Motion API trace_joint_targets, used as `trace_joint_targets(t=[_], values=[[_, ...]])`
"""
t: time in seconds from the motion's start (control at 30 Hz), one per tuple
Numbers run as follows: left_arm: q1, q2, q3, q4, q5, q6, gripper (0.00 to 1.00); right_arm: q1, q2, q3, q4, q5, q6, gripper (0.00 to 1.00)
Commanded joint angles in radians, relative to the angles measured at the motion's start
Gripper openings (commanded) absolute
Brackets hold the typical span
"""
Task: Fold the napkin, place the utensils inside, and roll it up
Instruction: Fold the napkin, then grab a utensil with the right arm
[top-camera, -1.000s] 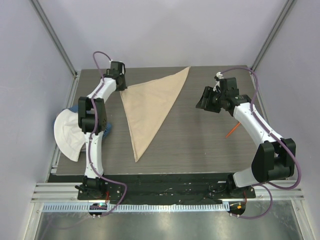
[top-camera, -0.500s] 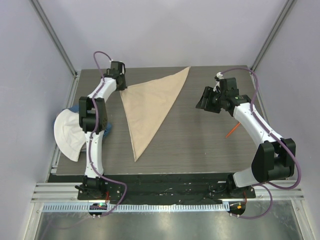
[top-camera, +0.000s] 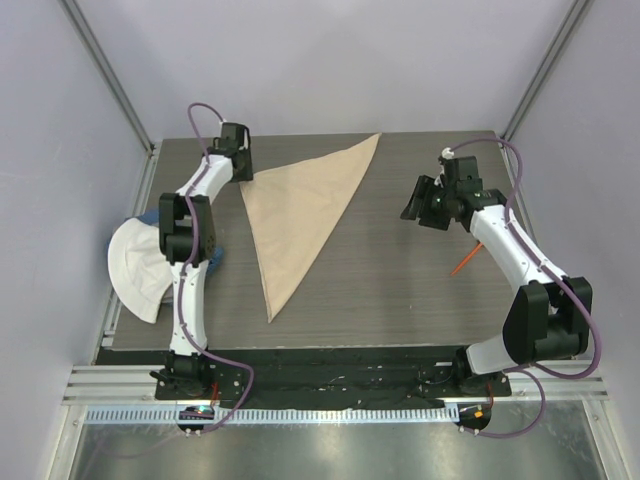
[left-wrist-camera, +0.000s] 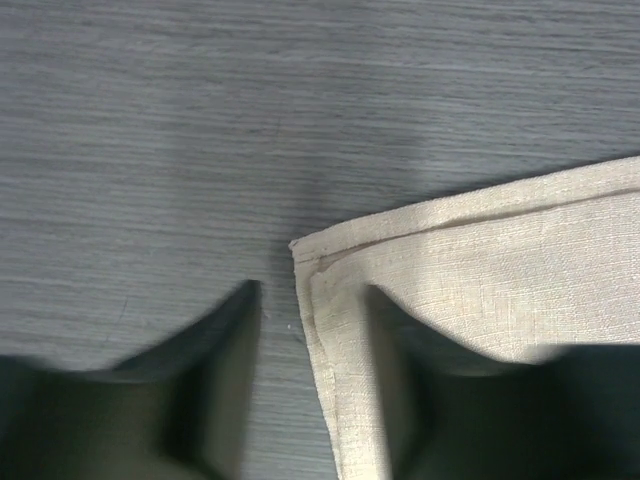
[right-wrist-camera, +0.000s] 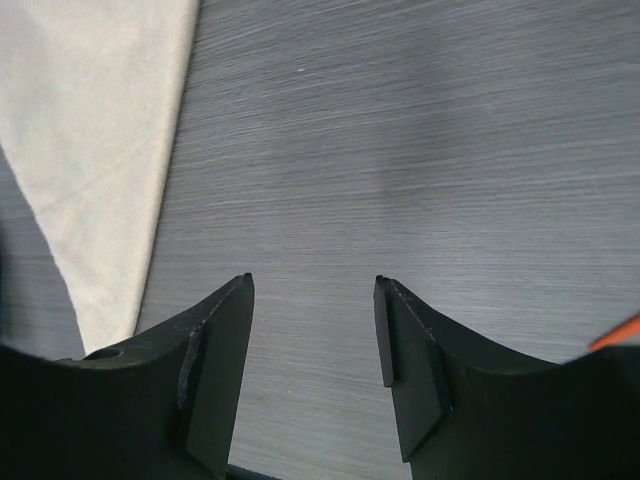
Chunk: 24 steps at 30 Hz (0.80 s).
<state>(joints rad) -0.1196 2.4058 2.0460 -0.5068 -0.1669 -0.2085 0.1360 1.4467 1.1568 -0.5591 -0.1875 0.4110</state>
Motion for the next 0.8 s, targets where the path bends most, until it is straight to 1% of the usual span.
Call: trace_joint_targets(t=[0.0, 0.03, 0.1, 0.13, 0.17, 0.27, 0.3, 0.33, 0.37, 0.4, 0.47, 0.5, 0.6, 0.63, 0.77], values=[[0.012, -0.105, 0.059, -0.024, -0.032, 0.009, 0.73, -0.067, -0.028, 0.023, -0.073, 0.106, -0.024, 0.59], [0.014, -0.141, 0.063, -0.041, -0.039, 0.005, 0.8, -0.082, -0.031, 0.02, -0.081, 0.152, -0.023, 0.59], [0.014, -0.181, 0.074, -0.068, -0.042, -0.023, 0.89, -0.124, -0.034, 0.001, -0.091, 0.183, -0.02, 0.59], [0.014, -0.236, 0.068, -0.094, -0.033, -0.034, 0.9, -0.124, -0.032, -0.006, -0.091, 0.228, -0.017, 0.59], [0.011, -0.266, 0.059, -0.11, -0.013, -0.07, 0.91, -0.16, -0.029, -0.017, -0.09, 0.262, -0.014, 0.59], [0.009, -0.426, -0.076, -0.107, 0.033, -0.121, 0.91, -0.231, -0.002, -0.045, -0.088, 0.308, -0.009, 0.59], [0.005, -0.466, -0.163, -0.105, 0.036, -0.135, 0.91, -0.26, 0.004, -0.051, -0.082, 0.319, -0.003, 0.59], [0.005, -0.503, -0.209, -0.101, 0.043, -0.146, 0.91, -0.275, 0.01, -0.057, -0.078, 0.33, -0.001, 0.59], [0.003, -0.581, -0.255, -0.101, 0.05, -0.153, 0.91, -0.289, 0.024, -0.06, -0.067, 0.342, -0.001, 0.59], [0.0, -0.612, -0.341, -0.099, 0.062, -0.173, 0.91, -0.314, 0.035, -0.059, -0.064, 0.347, 0.0, 0.59], [-0.002, -0.703, -0.423, -0.096, 0.084, -0.183, 0.91, -0.334, 0.066, -0.054, -0.048, 0.358, 0.0, 0.58], [-0.003, -0.732, -0.496, -0.09, 0.093, -0.183, 0.91, -0.345, 0.078, -0.051, -0.048, 0.367, -0.001, 0.57], [-0.003, -0.805, -0.591, -0.087, 0.113, -0.187, 0.91, -0.365, 0.13, -0.051, -0.038, 0.384, -0.003, 0.56], [-0.003, -0.818, -0.607, -0.084, 0.141, -0.177, 0.91, -0.365, 0.144, -0.051, -0.03, 0.385, -0.005, 0.56], [-0.003, -0.863, -0.664, -0.023, 0.158, -0.181, 0.9, -0.365, 0.204, -0.074, 0.014, 0.384, 0.008, 0.53]])
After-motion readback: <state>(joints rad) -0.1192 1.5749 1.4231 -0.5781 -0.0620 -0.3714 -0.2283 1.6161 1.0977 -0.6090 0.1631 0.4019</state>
